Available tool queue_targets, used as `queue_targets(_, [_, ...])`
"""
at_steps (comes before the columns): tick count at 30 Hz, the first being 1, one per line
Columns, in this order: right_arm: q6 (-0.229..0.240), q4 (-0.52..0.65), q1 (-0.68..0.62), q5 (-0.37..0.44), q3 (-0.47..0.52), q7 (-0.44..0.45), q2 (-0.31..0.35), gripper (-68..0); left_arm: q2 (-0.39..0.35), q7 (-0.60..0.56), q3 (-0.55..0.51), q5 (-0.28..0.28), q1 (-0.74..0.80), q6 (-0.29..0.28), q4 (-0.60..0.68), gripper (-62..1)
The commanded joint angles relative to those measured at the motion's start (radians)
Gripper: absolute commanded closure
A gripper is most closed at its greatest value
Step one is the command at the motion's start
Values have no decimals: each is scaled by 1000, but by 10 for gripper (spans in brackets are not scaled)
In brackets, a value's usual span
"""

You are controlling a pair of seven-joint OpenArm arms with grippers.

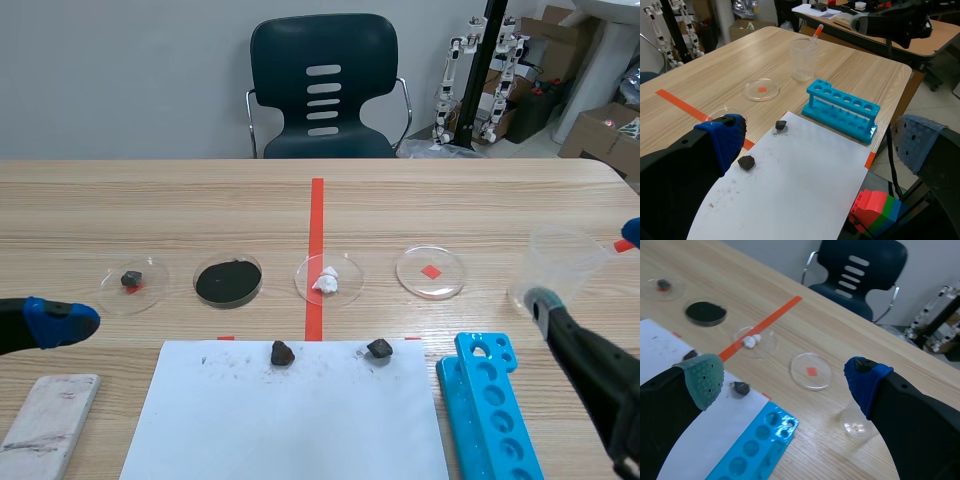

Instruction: Return to the home posture

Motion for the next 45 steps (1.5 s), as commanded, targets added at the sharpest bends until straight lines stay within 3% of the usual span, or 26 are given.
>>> queue_targets(1, [5, 25, -19, -1, 2, 34, 13, -498, 0, -17, 8, -11, 2, -1, 5, -615])
queue_targets(9, [5, 51, -116, -50, 2, 82, 13, -498, 0, -17, 8, -11, 2, -1, 5, -615])
queue_targets(45, [8, 51, -122, -53, 2, 95, 13, -498, 0, -17, 8, -11, 2, -1, 5, -615])
